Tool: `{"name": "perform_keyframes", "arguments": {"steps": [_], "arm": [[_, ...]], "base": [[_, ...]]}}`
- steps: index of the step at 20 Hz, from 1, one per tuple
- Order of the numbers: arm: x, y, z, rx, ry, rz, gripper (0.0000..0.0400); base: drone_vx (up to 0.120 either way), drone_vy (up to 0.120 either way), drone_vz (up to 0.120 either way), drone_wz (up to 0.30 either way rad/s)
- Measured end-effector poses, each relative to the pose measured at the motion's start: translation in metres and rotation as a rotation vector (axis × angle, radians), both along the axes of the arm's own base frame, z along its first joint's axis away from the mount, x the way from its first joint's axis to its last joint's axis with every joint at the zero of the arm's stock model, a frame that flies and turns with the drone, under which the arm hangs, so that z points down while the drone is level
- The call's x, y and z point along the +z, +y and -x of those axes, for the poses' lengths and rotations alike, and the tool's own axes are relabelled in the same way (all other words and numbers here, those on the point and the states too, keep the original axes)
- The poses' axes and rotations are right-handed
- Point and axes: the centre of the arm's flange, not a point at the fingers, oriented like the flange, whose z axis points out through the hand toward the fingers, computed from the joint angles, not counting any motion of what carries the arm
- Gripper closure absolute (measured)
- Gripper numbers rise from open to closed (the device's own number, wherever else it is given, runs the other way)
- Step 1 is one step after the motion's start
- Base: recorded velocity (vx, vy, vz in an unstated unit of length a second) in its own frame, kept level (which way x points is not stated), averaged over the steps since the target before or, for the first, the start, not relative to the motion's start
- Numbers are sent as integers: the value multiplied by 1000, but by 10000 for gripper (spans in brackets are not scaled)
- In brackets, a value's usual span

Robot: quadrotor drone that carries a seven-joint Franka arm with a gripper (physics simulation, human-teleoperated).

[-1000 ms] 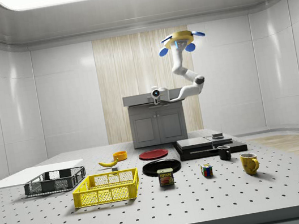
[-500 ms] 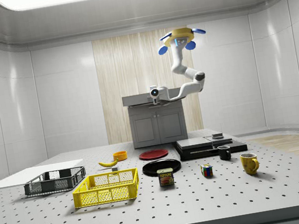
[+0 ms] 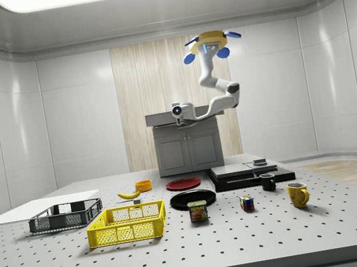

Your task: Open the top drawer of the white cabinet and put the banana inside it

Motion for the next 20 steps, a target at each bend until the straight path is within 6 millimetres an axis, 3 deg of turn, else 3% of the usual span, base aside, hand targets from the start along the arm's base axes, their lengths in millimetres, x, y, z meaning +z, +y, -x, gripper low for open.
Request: {"name": "perform_keyframes", "arguments": {"steps": [5, 6, 9, 12, 16, 20], "arm": [[-3, -5, 1, 2, 1, -52, 0], [-17, -5, 0, 6, 2, -209, 0], [-61, 18, 0, 6, -3, -683, 0], [-84, 46, 0, 6, -4, -1030, 0], [-96, 72, 0, 5, -3, -1303, 0], [-99, 86, 0, 4, -2, -1441, 0]], "base": [[120, 120, 0, 0], [120, 120, 0, 0], [120, 120, 0, 0], [120, 120, 0, 0], [120, 120, 0, 0], [120, 70, 0, 0]]}}
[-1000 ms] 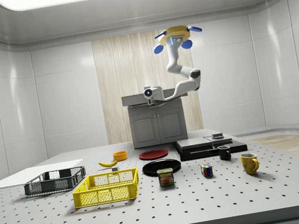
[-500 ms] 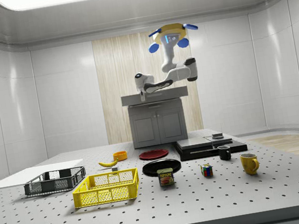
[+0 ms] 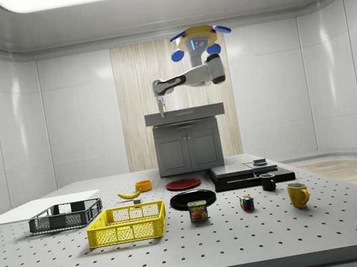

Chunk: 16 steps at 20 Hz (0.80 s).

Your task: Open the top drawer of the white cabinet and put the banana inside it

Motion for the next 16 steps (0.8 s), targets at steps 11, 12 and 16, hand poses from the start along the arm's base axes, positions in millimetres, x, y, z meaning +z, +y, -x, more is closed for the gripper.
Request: {"name": "perform_keyframes", "arguments": {"steps": [11, 12, 16], "arm": [[-1, 11, 0, 0, 3, -112, 0], [-1, 12, 0, 0, 3, -115, 0], [-1, 12, 0, 0, 3, -123, 0]], "base": [[120, 33, -65, 0], [120, 120, 0, 0], [120, 120, 0, 0]]}}
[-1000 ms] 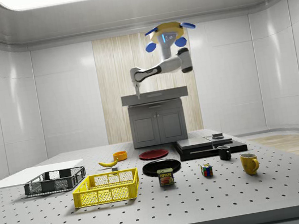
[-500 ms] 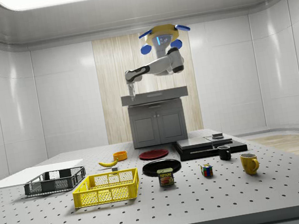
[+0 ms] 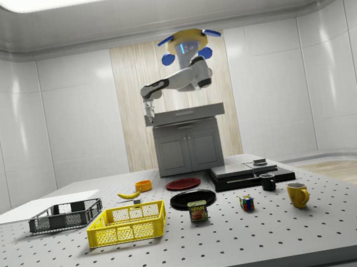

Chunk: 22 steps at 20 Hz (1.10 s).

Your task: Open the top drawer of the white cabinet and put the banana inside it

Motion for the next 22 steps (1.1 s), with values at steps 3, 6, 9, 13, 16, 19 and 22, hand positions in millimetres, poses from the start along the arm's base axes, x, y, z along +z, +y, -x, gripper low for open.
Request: {"name": "perform_keyframes", "arguments": {"steps": [3, 6, 9, 13, 16, 19, 22], "arm": [[0, 0, 0, 0, 0, -3, 0], [0, 0, 0, 0, 0, -5, 0], [0, 1, 0, 0, 0, -6, 0], [0, 1, 0, 0, 0, -7, 0], [0, 1, 0, 0, 0, -7, 0], [0, 1, 0, 0, 0, -7, 0], [0, 1, 0, 0, 0, -7, 0]], "base": [[120, 120, 0, 0], [120, 120, 0, 0], [120, 120, -80, 0], [80, 50, -120, 0], [0, 0, -120, 0], [40, 0, -120, 0], [120, 0, -120, 0]]}}
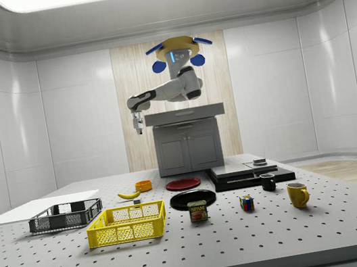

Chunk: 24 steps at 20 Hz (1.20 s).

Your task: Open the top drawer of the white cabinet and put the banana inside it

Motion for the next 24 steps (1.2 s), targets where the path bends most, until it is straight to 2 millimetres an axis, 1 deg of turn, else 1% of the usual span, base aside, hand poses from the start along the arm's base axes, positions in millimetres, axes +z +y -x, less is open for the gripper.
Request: {"name": "perform_keyframes", "arguments": {"steps": [3, 8, 11, 15, 24], "arm": [[0, 0, 0, 0, 0, 0, 0], [0, 0, 0, 0, 0, 0, 0], [0, 0, 0, 0, 0, 0, 0], [0, 0, 0, 0, 0, 0, 0], [0, 0, 0, 0, 0, 0, 0]], "base": [[120, 13, -120, 0], [120, 120, -120, 0], [13, 93, -120, 0], [0, 0, -120, 0], [111, 0, -120, 0]]}}
